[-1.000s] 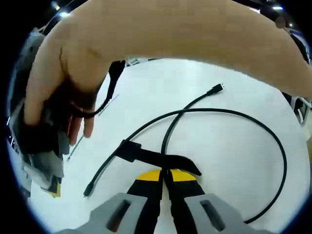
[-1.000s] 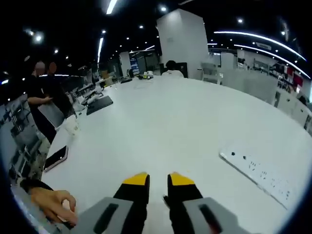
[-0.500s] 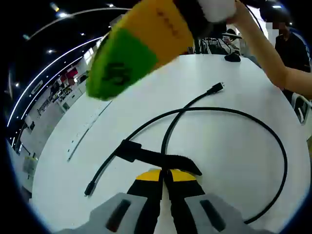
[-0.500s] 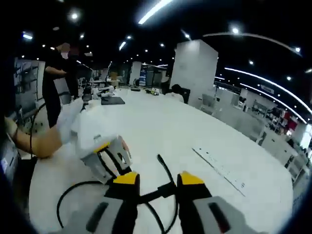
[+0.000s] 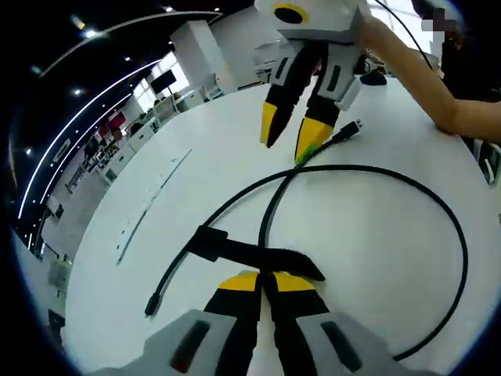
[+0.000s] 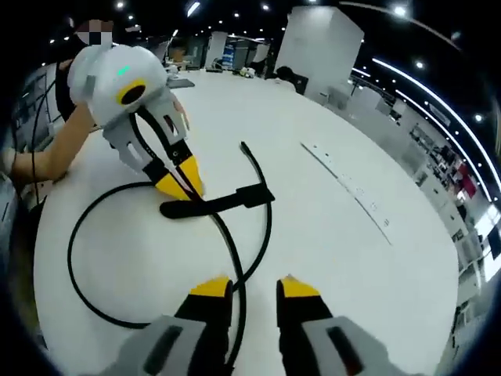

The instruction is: Find the charging cable on the desk, coil it up and secure with Velcro.

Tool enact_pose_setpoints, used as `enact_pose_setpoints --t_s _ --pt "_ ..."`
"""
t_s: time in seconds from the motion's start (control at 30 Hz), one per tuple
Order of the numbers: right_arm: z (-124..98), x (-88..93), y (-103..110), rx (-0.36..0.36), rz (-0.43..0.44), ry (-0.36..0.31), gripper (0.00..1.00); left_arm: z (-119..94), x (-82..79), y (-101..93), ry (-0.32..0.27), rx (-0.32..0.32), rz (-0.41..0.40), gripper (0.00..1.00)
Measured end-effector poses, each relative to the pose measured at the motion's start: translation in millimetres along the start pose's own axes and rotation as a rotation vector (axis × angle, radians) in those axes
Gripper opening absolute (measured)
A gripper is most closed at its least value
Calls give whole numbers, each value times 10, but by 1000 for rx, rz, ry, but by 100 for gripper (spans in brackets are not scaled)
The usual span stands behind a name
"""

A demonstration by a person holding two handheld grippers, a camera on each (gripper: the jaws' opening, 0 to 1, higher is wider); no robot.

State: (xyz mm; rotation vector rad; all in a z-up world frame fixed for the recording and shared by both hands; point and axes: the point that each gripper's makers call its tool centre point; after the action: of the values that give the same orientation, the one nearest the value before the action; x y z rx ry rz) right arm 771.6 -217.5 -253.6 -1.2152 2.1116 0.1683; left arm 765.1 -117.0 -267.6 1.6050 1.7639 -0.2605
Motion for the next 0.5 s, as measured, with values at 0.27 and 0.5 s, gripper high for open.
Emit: enact_pose_setpoints --t_s 0.27,0.5 --pt "126 46 111 -57 28 27 24 2 9 -9 14 -18 13 6" --pt "157 39 209 -80 11 42 20 1 11 -9 38 -37 45 6"
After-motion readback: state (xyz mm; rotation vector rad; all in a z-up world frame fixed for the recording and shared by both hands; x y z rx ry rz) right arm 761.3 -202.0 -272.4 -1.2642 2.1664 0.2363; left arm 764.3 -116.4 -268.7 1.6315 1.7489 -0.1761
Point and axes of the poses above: the point that each gripper's makers call its tool centre point, and the gripper's own axes: z roughly forward along the fingers, y roughly to its left, x roughly out of its underside
